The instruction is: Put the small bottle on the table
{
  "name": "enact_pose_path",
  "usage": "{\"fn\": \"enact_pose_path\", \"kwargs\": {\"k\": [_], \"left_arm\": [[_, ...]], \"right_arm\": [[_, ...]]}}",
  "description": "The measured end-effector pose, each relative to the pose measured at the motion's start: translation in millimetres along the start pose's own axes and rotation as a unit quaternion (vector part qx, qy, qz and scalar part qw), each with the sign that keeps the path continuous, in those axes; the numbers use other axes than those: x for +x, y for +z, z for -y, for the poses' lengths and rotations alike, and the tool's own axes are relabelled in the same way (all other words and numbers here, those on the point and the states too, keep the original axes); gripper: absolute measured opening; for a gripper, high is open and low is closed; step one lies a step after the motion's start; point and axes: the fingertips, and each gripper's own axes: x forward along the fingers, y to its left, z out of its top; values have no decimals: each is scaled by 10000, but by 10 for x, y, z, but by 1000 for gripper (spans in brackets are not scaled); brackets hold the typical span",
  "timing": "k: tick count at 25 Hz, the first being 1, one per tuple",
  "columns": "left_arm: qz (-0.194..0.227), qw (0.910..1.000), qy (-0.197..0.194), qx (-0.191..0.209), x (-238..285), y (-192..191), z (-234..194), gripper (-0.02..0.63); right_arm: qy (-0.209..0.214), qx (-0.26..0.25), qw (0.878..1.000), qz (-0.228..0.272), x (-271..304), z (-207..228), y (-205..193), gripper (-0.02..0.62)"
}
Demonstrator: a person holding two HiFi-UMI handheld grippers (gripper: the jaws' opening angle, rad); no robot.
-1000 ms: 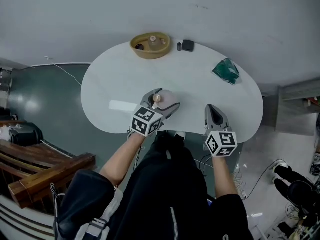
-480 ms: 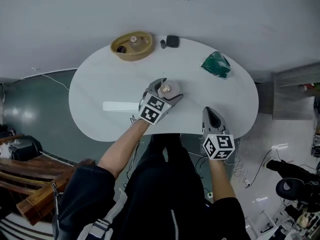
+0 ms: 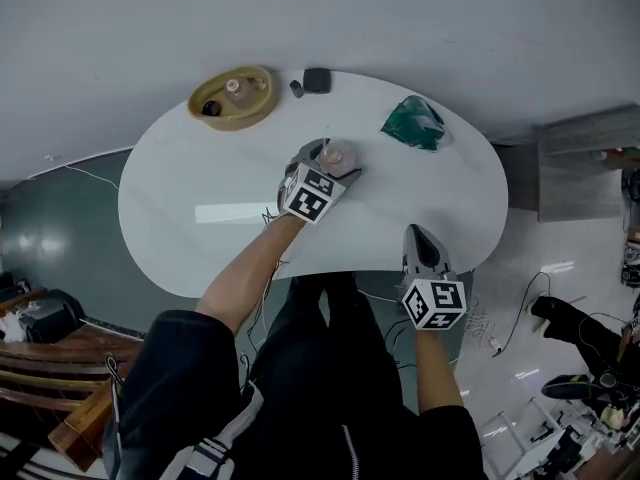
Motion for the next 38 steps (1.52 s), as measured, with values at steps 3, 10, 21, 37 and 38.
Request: {"fn": "enact_pose_path", "kwargs": {"k": [3, 10, 21, 37, 38], "left_arm": [[-149, 9999, -5, 87, 187, -85, -37, 403], [-421, 9991, -9, 69, 435, -252, -59, 403], [-481, 9983, 126, 317, 540, -330, -78, 405], [264, 9994, 196, -126, -502, -291, -109, 265], [375, 9989, 258, -147, -639, -275, -121, 225]], "right_arm": [[-105, 86, 9999, -40, -19, 79, -61, 2], [-251, 255, 9993, -126, -70, 154, -201, 3], [-303, 326, 9990, -98, -102, 173, -205, 3], [3, -78, 9999, 96, 126, -248, 5, 2], [47, -148, 9998, 125, 136, -306, 44, 2]]}}
